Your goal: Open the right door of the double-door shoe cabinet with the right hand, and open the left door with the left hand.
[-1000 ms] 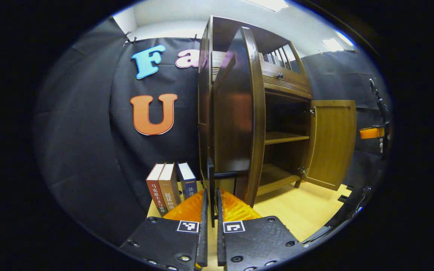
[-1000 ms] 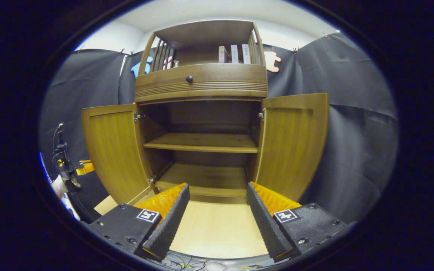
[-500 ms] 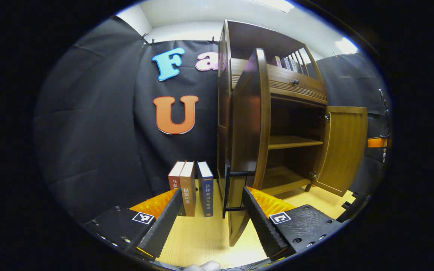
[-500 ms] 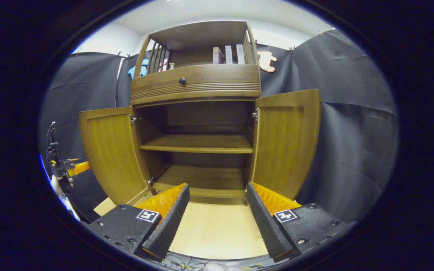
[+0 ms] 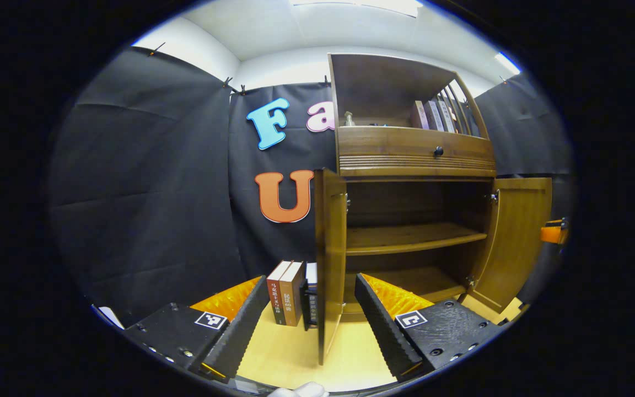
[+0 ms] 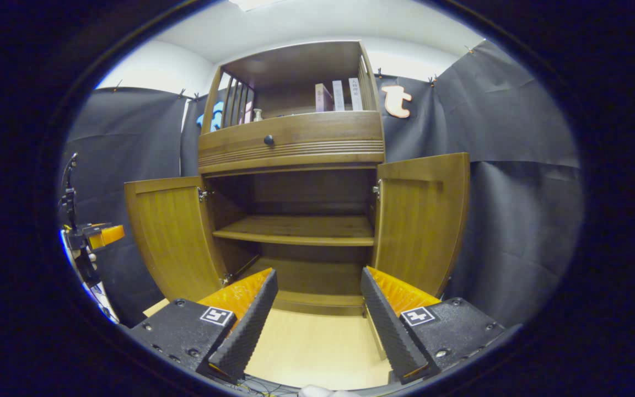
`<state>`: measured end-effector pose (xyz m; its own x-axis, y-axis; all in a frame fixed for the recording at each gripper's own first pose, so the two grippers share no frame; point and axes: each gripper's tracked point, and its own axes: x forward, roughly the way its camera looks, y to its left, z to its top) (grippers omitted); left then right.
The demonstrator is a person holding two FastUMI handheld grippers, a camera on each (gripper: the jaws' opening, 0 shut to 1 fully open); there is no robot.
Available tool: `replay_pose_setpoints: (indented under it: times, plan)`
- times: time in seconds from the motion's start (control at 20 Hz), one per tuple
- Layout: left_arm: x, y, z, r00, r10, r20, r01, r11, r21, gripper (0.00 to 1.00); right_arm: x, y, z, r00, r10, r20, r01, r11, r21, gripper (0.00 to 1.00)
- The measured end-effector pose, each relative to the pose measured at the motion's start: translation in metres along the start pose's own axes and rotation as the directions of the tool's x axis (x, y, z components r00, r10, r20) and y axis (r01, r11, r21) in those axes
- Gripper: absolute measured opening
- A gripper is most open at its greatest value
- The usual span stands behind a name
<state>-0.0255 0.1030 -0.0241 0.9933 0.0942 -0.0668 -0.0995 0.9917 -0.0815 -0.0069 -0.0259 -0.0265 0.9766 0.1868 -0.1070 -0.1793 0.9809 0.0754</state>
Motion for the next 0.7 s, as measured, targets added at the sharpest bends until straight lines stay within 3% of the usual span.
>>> replay_pose_setpoints:
  times: [0.05, 0.3, 0.7]
  plan:
    - [-0.004, -0.010, 0.010, 1.000, 0.002, 0.013, -0.002, 1.000, -0.002, 0.95, 0.003, 0.003, -0.004, 1.000, 0.000, 0.007, 0.000, 1.000, 0.008, 0.97]
    - [-0.014, -0.064, 0.034, 0.999, 0.026, 0.035, -0.026, 1.000, 0.002, 0.95, -0.001, -0.015, 0.003, 0.999, -0.021, 0.034, 0.020, 1.000, 0.017, 0.97]
    - [-0.021, -0.164, 0.003, 0.999, -0.036, 0.003, 0.036, 0.998, 0.059, 0.95, -0.002, -0.022, 0.005, 0.998, -0.030, 0.060, 0.030, 0.999, 0.012, 0.96]
